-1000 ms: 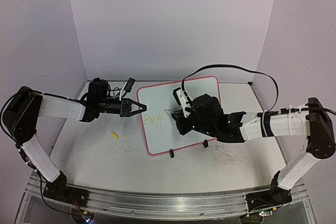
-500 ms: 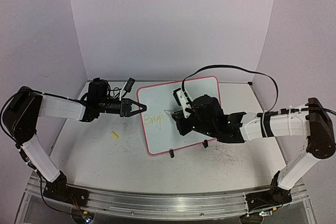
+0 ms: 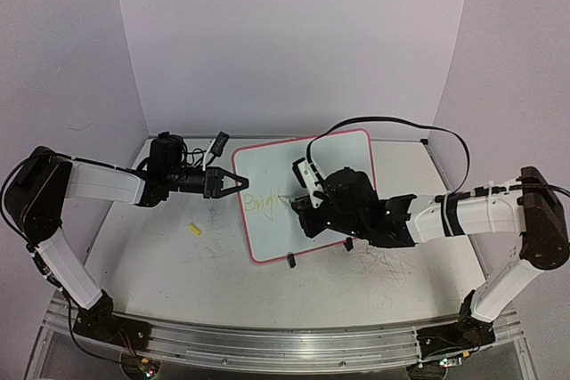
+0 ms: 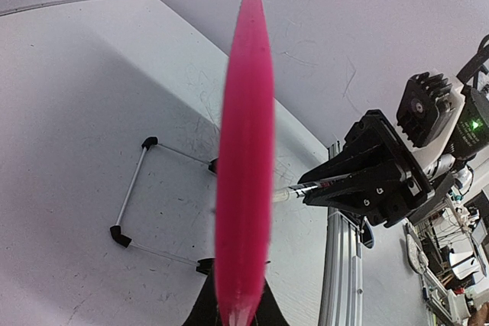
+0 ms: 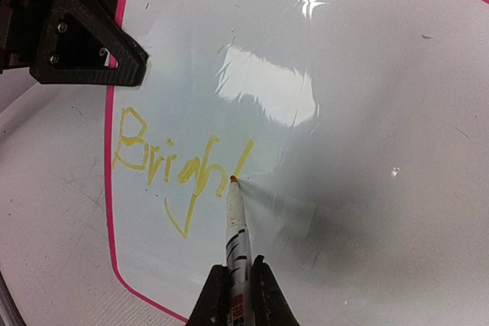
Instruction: Write a sentence on the whiteboard
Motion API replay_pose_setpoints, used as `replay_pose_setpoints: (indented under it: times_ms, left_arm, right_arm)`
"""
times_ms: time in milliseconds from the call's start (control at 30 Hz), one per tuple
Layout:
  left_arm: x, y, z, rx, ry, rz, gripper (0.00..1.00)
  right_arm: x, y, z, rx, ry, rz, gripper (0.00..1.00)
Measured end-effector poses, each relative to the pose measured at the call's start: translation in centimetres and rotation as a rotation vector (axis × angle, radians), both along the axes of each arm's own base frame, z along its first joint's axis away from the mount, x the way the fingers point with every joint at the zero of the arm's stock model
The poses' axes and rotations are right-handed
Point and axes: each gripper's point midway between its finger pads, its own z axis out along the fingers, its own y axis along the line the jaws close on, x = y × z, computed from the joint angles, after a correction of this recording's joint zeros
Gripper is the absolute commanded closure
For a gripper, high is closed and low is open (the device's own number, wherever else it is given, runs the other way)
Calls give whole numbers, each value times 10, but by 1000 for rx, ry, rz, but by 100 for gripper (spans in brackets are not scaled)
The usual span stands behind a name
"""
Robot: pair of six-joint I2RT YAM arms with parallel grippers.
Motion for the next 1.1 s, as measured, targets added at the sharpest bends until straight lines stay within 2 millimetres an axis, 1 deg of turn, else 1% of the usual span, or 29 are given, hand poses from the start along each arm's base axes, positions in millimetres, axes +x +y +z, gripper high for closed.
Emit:
replay_pose_setpoints:
  times_ms: [333, 467, 600, 800, 933, 1100]
  left_arm:
    - [0, 0, 0, 0, 0, 0, 100]
    - [0, 0, 0, 0, 0, 0, 100]
    - [0, 0, 0, 0, 0, 0, 100]
    - [0, 0, 0, 0, -1, -1, 100]
    - [0, 0, 0, 0, -1, -1, 100]
    - [0, 0, 0, 0, -1, -1, 100]
  right_arm:
    - [-6, -1, -10, -10, 24, 1, 100]
    - [-7, -5, -12, -16, 26, -15, 100]
    - [-6, -9, -9, -20, 20, -35, 100]
    - [-8, -16, 0, -6, 3, -30, 100]
    - [-9, -11, 6, 13, -5, -10, 100]
    - [-7, -1, 9, 28, -6, 14, 100]
